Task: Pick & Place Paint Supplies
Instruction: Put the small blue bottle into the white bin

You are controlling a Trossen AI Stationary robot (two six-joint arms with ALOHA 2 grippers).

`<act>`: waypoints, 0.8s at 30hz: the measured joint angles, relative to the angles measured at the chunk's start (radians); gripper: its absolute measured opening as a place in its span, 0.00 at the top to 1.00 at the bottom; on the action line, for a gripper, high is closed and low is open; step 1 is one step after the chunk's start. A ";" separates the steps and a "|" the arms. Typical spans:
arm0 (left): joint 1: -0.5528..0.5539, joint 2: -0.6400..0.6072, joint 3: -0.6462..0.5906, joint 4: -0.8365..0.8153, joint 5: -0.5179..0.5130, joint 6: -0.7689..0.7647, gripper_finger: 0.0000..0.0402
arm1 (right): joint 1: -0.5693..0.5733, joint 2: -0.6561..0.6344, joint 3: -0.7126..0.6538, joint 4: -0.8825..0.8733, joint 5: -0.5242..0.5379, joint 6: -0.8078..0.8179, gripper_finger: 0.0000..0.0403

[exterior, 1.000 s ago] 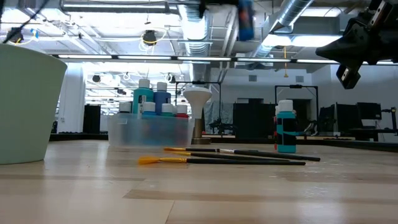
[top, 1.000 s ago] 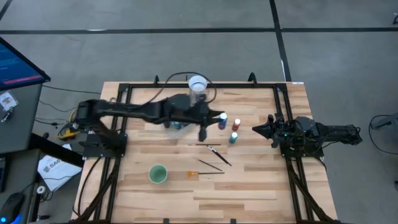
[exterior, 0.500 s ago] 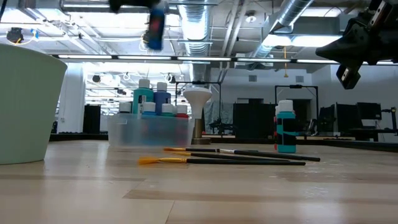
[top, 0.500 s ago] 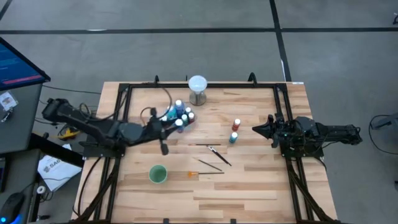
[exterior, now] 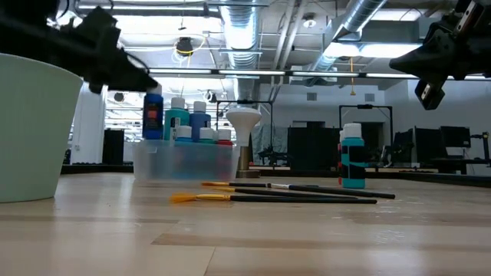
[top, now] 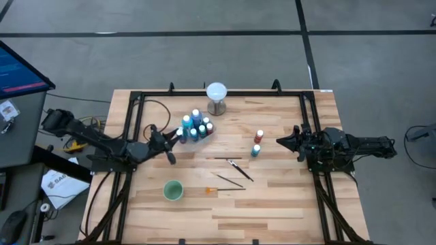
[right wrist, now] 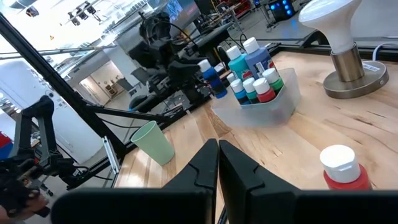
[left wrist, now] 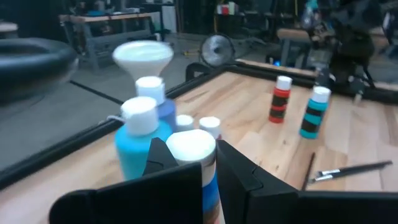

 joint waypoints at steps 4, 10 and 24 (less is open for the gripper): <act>0.032 0.011 -0.047 0.069 0.001 0.003 1.00 | 0.000 0.000 0.000 0.000 0.000 0.000 0.98; 0.086 0.036 -0.052 0.107 0.080 0.006 1.00 | 0.000 0.000 0.000 0.000 0.000 0.000 0.98; 0.092 0.046 -0.052 0.176 0.176 0.041 1.00 | 0.000 0.000 0.000 0.000 0.000 0.000 0.98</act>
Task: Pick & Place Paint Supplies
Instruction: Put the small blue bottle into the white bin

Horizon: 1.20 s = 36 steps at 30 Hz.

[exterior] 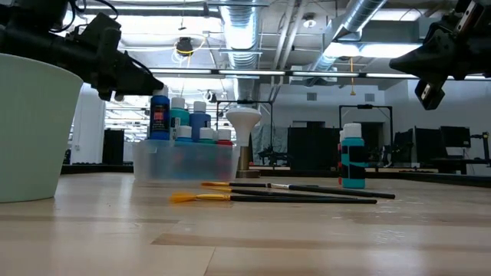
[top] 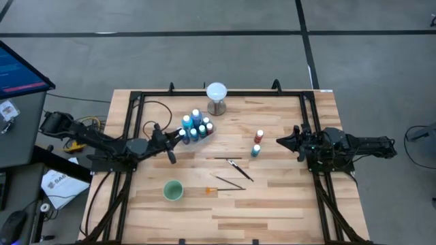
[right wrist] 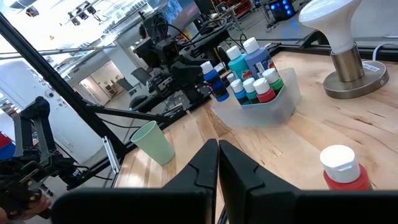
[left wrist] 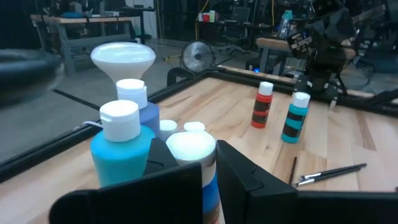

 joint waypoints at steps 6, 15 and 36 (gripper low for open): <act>0.007 0.000 0.000 0.000 0.017 0.043 1.00 | 0.000 0.000 0.000 0.000 0.000 0.000 0.98; 0.077 0.001 0.000 -0.005 0.090 0.064 1.00 | 0.000 0.000 0.000 0.000 0.000 0.000 0.98; 0.161 0.251 0.000 0.095 0.199 0.063 1.00 | 0.000 0.000 0.000 0.000 0.000 0.000 0.98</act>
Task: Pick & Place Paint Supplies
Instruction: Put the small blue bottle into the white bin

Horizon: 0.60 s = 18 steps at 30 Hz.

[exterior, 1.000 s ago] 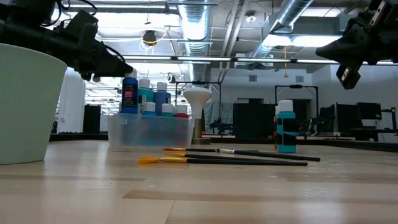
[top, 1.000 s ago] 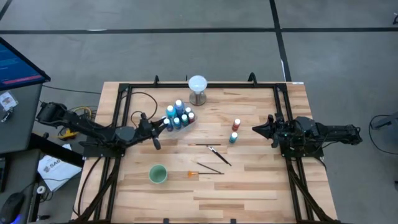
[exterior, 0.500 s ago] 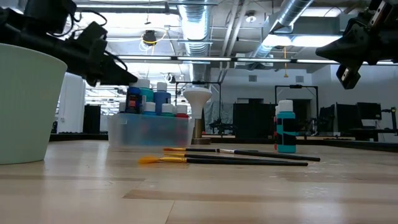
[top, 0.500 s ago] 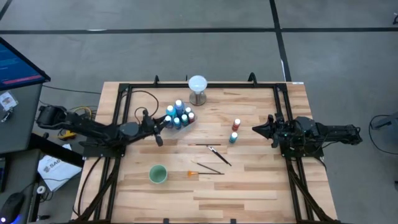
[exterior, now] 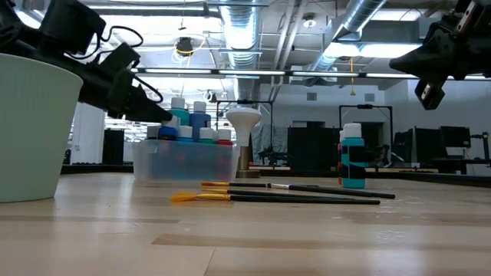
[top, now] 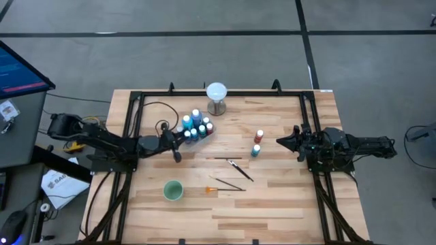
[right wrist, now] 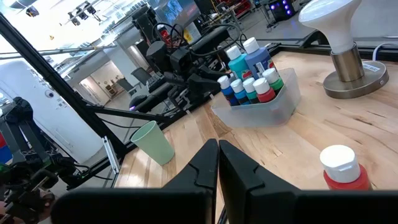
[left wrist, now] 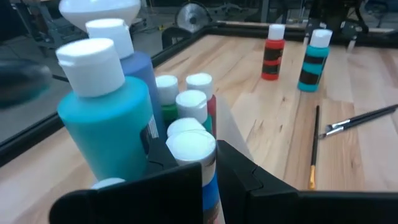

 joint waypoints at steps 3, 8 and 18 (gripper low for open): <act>0.000 0.022 0.000 0.003 0.000 0.000 1.00 | 0.000 0.000 0.000 0.000 0.000 0.000 0.98; 0.000 0.044 0.000 0.007 -0.002 0.000 1.00 | 0.000 0.000 0.000 0.000 0.000 0.000 0.98; 0.000 0.050 0.000 0.006 -0.002 0.005 1.00 | 0.000 0.000 0.000 0.000 0.000 0.000 0.98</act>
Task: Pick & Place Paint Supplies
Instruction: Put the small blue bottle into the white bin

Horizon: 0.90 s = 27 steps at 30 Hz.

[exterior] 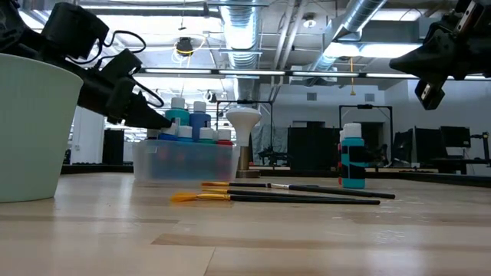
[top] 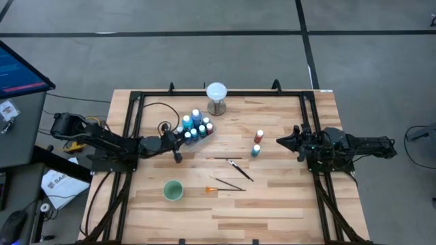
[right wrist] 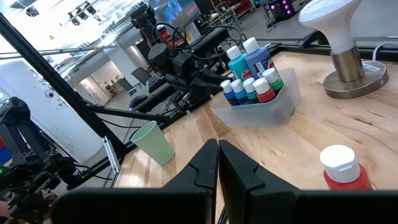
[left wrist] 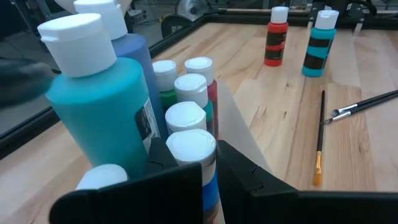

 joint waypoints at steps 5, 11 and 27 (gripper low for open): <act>0.000 0.000 0.000 0.000 0.000 0.006 1.00 | 0.000 0.000 0.000 0.000 0.000 0.000 0.98; 0.000 0.000 0.000 -0.002 -0.008 0.022 1.00 | 0.000 0.000 0.000 0.000 0.000 0.000 0.98; 0.002 -0.001 -0.038 0.018 -0.034 0.019 1.00 | 0.000 0.000 0.000 0.000 0.000 0.000 0.98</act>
